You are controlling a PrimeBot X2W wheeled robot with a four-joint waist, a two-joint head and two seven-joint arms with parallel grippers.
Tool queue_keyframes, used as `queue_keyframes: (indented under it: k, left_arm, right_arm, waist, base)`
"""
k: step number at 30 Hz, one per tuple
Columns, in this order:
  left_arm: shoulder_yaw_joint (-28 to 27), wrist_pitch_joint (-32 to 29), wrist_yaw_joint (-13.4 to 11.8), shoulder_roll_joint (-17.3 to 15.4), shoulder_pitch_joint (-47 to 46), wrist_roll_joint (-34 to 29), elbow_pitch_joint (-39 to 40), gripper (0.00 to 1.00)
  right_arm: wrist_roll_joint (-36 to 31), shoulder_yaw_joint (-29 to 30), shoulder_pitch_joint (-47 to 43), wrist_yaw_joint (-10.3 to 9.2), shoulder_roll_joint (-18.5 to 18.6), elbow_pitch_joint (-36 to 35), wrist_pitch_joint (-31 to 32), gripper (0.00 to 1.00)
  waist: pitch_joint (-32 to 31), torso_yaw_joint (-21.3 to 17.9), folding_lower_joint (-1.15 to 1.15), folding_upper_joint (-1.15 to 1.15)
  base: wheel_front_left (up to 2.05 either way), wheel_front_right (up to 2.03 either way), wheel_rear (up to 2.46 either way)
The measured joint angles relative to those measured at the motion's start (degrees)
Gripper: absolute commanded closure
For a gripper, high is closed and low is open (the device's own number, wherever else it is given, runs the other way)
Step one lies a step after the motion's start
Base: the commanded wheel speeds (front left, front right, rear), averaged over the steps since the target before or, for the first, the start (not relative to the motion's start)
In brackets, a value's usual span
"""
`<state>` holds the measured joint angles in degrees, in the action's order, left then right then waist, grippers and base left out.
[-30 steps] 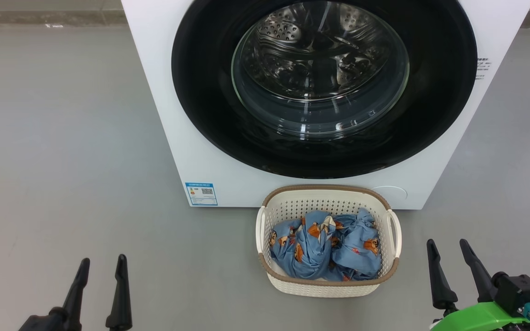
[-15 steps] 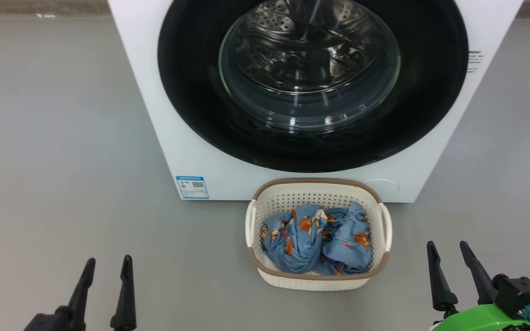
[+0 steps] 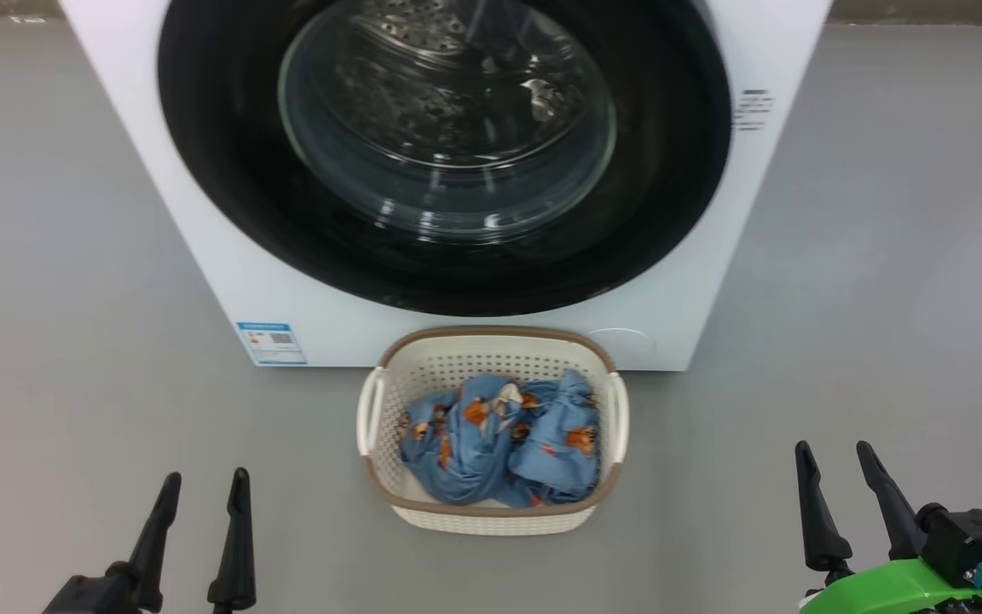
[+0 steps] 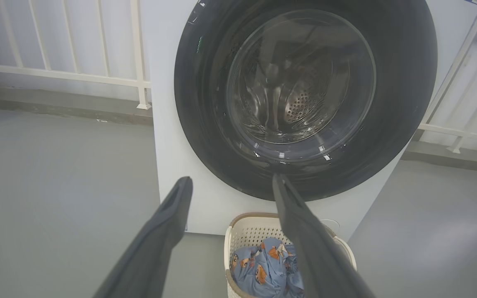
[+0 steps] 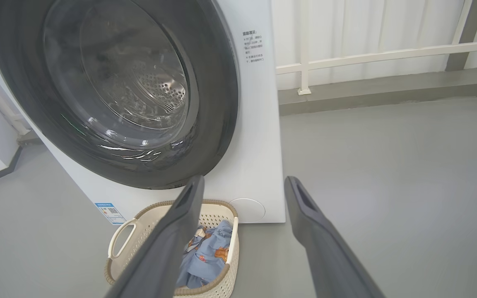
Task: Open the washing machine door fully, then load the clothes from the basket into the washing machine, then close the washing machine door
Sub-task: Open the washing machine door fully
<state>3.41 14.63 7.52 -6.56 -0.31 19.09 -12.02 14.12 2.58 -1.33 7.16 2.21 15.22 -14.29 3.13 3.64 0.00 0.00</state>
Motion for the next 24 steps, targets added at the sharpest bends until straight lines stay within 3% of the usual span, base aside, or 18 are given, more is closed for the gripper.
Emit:
queue_keyframes:
  k: [13, 24]
  left_arm:
    - [1.4, 0.0, 0.0, 0.0, 0.0, 3.1, 1.2, 0.0]
    - [1.7, 0.0, 0.0, -0.1, 0.0, 3.6, 1.9, 0.0]
  right_arm:
    - [0.0, 0.1, 0.0, 0.0, 0.0, -0.3, 0.0, 0.0]
    - [0.0, 0.7, 0.0, 0.0, 0.1, -0.6, 0.0, 0.0]
  waist:
    - [0.0, 0.2, 0.0, 0.0]
    - [0.6, 0.4, 0.0, 0.0]
  base:
    - [1.18, 1.11, -2.28]
    - [0.38, 0.36, -0.74]
